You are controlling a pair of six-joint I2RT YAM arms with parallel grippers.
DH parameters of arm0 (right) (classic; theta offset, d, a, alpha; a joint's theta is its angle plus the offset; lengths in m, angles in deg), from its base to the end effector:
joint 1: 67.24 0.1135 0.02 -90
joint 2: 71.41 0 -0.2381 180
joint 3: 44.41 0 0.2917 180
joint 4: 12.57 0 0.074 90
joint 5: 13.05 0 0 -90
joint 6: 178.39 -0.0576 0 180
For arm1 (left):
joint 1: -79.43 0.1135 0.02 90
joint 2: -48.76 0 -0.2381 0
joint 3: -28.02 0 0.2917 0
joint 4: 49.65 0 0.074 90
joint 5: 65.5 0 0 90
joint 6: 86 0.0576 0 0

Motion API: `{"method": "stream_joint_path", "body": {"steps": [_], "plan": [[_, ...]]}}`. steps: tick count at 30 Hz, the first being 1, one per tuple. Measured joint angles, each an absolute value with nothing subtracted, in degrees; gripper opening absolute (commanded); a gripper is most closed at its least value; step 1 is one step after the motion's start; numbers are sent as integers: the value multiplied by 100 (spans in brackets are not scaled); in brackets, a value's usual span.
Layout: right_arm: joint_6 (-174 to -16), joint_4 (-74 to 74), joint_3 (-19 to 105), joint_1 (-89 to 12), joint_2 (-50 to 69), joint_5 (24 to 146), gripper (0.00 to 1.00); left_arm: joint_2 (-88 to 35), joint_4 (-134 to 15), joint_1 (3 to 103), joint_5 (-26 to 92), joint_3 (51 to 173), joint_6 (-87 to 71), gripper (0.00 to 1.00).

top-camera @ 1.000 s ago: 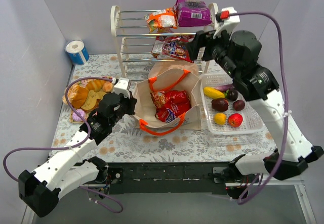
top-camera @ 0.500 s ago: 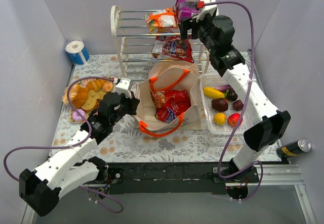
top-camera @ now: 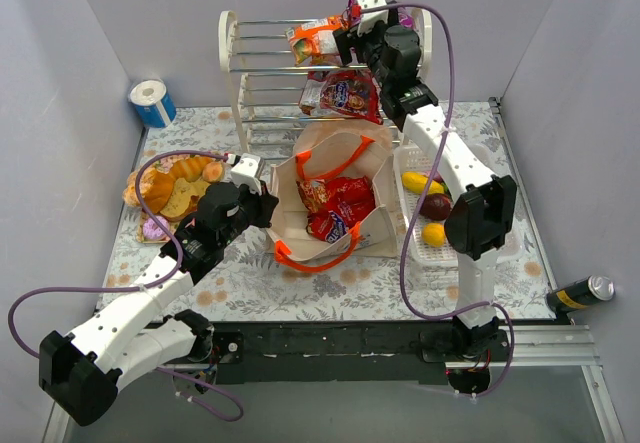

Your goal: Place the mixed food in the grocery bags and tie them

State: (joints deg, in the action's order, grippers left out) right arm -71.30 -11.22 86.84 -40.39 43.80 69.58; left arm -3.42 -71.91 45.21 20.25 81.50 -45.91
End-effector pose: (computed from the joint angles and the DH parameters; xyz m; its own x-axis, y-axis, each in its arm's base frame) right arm 0.4749 0.2322 0.4428 0.3154 -0.1670 -0.9342 -0.2558 0.9330 -0.2532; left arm 0.2408 -0.1586 0.2612 -0.5758 -0.5311 -0.6217 0.0980 0.7100 -0.6973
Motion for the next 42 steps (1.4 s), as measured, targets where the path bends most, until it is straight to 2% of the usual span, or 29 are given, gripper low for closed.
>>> {"method": "stream_joint_path", "body": {"steps": [10, 13, 14, 16, 20, 28, 30, 31, 34, 38, 42], "plan": [[-7043, -1596, 8126, -4137, 4265, 6706, 63, -357, -7182, 4525, 2027, 8150, -4591, 0], [-7104, -1636, 7997, -4161, 4162, 6741, 42, -366, -7178, 4525, 2029, 8150, -4591, 0], [-7150, -1640, 7982, -4170, 4149, 6763, 31, -366, -7178, 4525, 2029, 8150, -4591, 0], [-7185, -1645, 7960, -4202, 4133, 6816, 24, -366, -7178, 4525, 2031, 8150, -4591, 0], [-7216, -1714, 7943, -4303, 4072, 7026, 1, -366, -7178, 4525, 2031, 8150, -4591, 0], [-7517, -1304, 8181, -4408, 3998, 7268, 1, -364, -7178, 4525, 2031, 8150, -4591, 0], [-7583, -1196, 8183, -4408, 3948, 7273, 8, -364, -7178, 4525, 2044, 8150, -4591, 0], [-7607, -1142, 8190, -4408, 3926, 7270, 17, -362, -7178, 4525, 2049, 8150, -4591, 0], [-7668, -1004, 8192, -4408, 3876, 7270, 36, -353, -7180, 4525, 2051, 8150, -4591, 0], [-7799, -788, 8192, -4408, 3854, 7268, 46, -351, -7182, 4525, 2062, 8150, -4591, 0], [-8011, -676, 8194, -4441, 3856, 7290, 45, -344, -7185, 4525, 2066, 8150, -4591, 0]]}}
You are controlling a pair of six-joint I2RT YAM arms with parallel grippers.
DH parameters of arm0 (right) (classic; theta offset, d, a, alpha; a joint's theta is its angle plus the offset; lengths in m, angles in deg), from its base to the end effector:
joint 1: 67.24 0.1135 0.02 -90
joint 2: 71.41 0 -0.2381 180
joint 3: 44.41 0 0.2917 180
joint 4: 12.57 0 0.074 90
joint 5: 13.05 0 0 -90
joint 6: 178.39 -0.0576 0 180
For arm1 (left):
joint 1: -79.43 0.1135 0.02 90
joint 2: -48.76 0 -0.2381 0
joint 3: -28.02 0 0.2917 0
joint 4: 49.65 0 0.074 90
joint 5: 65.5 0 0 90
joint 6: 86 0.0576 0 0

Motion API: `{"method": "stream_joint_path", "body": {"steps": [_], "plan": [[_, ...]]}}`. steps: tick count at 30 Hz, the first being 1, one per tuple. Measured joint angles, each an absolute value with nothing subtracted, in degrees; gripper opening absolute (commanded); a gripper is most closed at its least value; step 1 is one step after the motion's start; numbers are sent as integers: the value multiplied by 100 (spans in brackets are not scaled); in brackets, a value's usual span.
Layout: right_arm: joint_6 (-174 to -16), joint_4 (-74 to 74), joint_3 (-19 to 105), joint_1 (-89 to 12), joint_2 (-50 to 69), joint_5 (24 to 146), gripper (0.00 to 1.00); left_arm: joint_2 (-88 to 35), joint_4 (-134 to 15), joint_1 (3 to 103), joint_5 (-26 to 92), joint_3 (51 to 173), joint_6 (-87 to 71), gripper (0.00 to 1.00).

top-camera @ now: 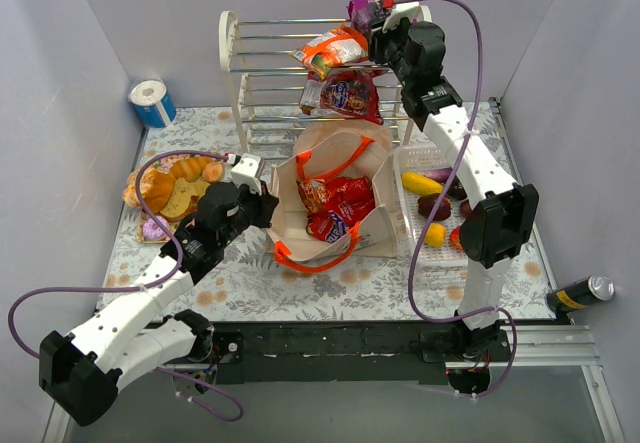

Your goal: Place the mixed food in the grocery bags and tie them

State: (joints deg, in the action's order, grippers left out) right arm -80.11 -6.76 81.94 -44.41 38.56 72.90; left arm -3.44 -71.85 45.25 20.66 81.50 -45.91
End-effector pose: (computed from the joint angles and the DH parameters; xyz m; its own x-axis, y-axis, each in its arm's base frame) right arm 0.4720 0.1943 0.4437 0.2138 -0.0658 -0.9747 -0.2953 0.9467 -0.1287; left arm 0.2408 -0.1589 0.2612 -0.5795 -0.5292 -0.6198 0.1017 0.7077 -0.6992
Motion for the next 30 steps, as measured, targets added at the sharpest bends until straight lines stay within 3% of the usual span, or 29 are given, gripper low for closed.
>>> {"method": "stream_joint_path", "body": {"steps": [3, 7, 11, 15, 17, 18, 21, 30], "plan": [[-8300, -657, 8211, -4524, 3856, 7371, 45, -340, -7189, 4525, 2066, 8150, -4591, 0], [-8744, -659, 8216, -4670, 3856, 7640, 54, -340, -7189, 4525, 2066, 8150, -4591, 0], [-9185, -663, 8225, -4860, 3856, 8000, 56, -338, -7191, 4525, 2069, 8150, -4591, 0], [-9517, -674, 8225, -5040, 3854, 8269, 44, -338, -7191, 4525, 2066, 8150, -4591, 0], [-9618, -672, 8240, -5070, 3854, 8315, 30, -338, -7191, 4525, 2069, 8150, -4589, 0], [-9616, -661, 8249, -5070, 3854, 8315, 16, -338, -7191, 4525, 2066, 8150, -4591, 0], [-9613, -521, 8378, -5077, 3862, 8298, 1, -338, -7193, 4525, 2066, 8150, -4589, 0], [-9882, -143, 8882, -5136, 3959, 8357, 1, -274, -7226, 4528, 2073, 8146, -4591, 0]]}}
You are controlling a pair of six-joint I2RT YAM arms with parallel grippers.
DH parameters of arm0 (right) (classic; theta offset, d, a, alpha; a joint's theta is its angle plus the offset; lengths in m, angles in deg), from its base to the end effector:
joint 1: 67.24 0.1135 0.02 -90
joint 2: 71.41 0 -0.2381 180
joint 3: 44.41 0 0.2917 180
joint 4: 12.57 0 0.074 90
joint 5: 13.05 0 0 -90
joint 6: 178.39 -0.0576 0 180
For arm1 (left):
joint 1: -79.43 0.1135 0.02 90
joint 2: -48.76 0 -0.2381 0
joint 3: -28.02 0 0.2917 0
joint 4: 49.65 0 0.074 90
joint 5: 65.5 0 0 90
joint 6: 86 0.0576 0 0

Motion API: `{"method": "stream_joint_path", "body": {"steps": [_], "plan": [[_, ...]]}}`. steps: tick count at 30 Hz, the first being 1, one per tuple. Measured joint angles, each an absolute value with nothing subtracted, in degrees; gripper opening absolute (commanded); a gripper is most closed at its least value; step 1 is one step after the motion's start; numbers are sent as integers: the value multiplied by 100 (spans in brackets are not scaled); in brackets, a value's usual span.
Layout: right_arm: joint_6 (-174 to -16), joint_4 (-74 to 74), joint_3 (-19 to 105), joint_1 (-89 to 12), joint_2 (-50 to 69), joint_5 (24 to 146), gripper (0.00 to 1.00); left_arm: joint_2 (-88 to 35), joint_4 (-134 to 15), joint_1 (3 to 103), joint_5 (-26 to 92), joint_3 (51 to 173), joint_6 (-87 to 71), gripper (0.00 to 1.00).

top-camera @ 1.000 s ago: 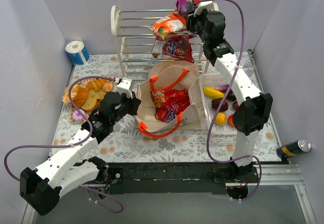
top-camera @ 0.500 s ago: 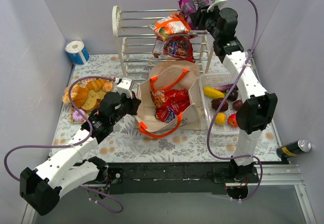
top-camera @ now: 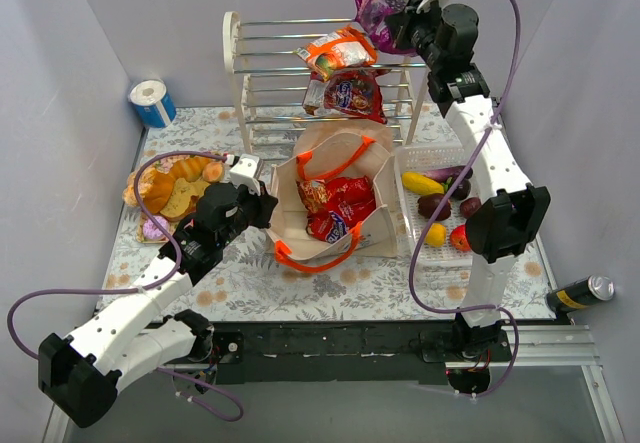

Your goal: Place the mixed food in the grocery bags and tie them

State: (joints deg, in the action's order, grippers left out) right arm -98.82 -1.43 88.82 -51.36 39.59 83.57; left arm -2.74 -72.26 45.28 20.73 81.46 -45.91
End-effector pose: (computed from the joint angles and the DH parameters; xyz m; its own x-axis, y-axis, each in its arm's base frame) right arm 0.4831 0.1443 0.4714 0.1130 0.2191 -0.9691 -0.4078 0.8997 0.1558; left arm 0.2391 -0.1576 0.2633 -0.5777 -0.5306 -0.6203 0.1045 0.7056 -0.7008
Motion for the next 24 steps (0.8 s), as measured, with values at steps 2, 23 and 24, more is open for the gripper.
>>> {"method": "stream_joint_path", "body": {"steps": [2, 23, 24], "plan": [[-9996, -180, 8931, -5149, 3961, 8398, 1, -274, -7222, 4536, 2090, 8133, -4591, 0], [-10516, -1308, 6902, -5184, 1522, 9080, 1, -97, -7174, 4552, 2053, 8001, -4598, 0], [-10518, -1339, 6734, -5162, 1325, 9109, 1, -97, -7174, 4552, 2051, 8001, -4598, 0]]}}
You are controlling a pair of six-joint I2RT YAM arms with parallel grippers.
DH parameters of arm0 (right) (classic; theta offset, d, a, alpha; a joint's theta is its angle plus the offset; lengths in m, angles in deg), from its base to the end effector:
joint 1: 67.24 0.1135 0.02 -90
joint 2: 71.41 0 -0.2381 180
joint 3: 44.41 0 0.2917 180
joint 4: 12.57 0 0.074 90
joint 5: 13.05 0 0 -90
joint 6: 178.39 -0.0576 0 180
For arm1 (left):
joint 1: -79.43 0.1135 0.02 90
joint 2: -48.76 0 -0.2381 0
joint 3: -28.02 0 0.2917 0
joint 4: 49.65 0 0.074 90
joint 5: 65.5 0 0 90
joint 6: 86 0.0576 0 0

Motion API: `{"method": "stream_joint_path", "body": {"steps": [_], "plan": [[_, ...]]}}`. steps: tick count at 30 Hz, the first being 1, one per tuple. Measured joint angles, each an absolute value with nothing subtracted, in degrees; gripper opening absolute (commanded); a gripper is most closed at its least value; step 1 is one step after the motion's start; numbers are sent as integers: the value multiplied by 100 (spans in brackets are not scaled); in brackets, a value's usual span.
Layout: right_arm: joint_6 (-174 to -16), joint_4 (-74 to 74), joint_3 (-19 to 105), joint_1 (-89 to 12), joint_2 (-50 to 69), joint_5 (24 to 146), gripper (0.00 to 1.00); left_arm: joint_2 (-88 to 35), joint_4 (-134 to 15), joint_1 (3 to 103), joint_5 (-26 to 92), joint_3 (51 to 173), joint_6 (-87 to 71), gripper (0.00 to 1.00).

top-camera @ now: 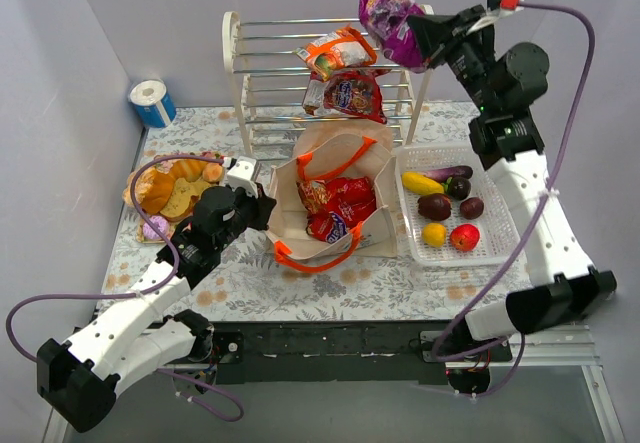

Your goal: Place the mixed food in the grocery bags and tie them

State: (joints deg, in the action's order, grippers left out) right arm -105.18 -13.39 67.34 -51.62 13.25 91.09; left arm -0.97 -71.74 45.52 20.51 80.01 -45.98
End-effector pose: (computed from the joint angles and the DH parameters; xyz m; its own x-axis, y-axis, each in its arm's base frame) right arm 0.3548 0.1138 0.5442 0.2961 0.3736 -0.8790 -0.5792 0.8020 0.1458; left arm 0.2356 -0.1536 0.2621 -0.5656 -0.5403 -0.6230 0.1073 0.7008 -0.7052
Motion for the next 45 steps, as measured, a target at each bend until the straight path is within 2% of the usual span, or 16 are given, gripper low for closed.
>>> {"method": "stream_joint_path", "body": {"steps": [6, 10, 14, 18, 24, 33, 38, 45], "plan": [[-10545, -1647, 5049, -4517, -164, 9244, 1, -95, -7174, 4552, 2049, 7999, -4622, 0], [-10630, -1610, 3884, -3691, -990, 9272, 1, -93, -7150, 4552, 2049, 7982, -4637, 0], [-10759, -1448, 2966, -2847, -1392, 9279, 1, -93, -7136, 4552, 2044, 7971, -4639, 0], [-10901, -1181, 2288, -2423, -1344, 9303, 1, -86, -7134, 4552, 2040, 7971, -4657, 0], [-10979, -215, 1790, -2393, -1095, 8746, 1, -18, -7143, 4552, 1950, 7949, -4679, 0], [-10545, 808, 1952, -2395, -1493, 7450, 1, 71, -7108, 4552, 1922, 7883, -4683, 0], [-10586, 598, 1954, -2233, -1141, 7629, 1, 62, -7095, 4552, 1926, 7879, -4683, 0], [-10713, 87, 1960, -1361, -35, 8062, 1, 36, -7091, 4552, 1944, 7872, -4683, 0]]}}
